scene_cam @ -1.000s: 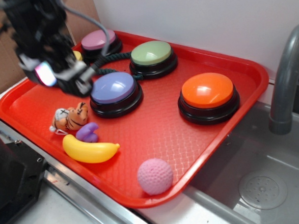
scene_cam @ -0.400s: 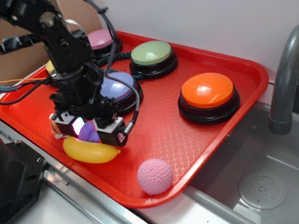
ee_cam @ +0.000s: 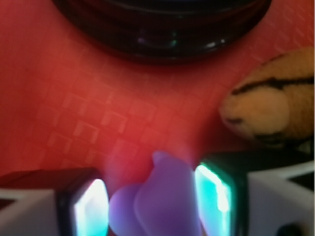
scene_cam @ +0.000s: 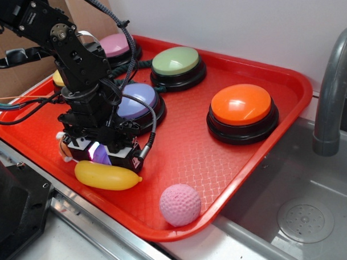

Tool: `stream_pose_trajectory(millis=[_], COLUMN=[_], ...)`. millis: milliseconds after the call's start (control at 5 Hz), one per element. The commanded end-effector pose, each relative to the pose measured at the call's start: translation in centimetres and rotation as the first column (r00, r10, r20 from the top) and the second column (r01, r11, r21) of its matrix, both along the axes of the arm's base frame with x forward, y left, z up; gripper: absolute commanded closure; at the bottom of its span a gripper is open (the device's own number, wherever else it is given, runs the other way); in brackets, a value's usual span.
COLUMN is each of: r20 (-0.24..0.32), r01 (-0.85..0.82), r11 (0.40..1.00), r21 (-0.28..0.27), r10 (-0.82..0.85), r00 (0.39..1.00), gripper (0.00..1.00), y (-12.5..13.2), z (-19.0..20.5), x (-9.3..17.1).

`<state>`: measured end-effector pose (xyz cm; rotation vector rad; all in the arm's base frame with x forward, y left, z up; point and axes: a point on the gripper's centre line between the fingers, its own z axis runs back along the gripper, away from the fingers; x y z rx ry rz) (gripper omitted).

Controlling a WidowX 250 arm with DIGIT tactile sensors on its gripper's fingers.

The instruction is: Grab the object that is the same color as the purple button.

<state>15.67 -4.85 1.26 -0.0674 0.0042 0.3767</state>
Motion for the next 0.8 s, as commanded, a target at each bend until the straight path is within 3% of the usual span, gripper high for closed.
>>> stream_pose_trajectory(millis=[0,200,400,600], r20=[-0.007,0.013,0.01,-0.021], r01=[0.11,0.217,0.297,0.347], r11=[0.993,0.974,0.952,0.934], r21=[0.047,0.059,0.073,0.089], r10=[-0.11,-0.218,-0.298,-0.347], r00=[0.994,0.976,0.954,0.938], gripper=[1.0,1.0,1.0,1.0], y=[0.7,2.0,5.0,7.1], z=[4.0,8.1,12.1,14.0], x=[1.3,3.3,4.8,5.3])
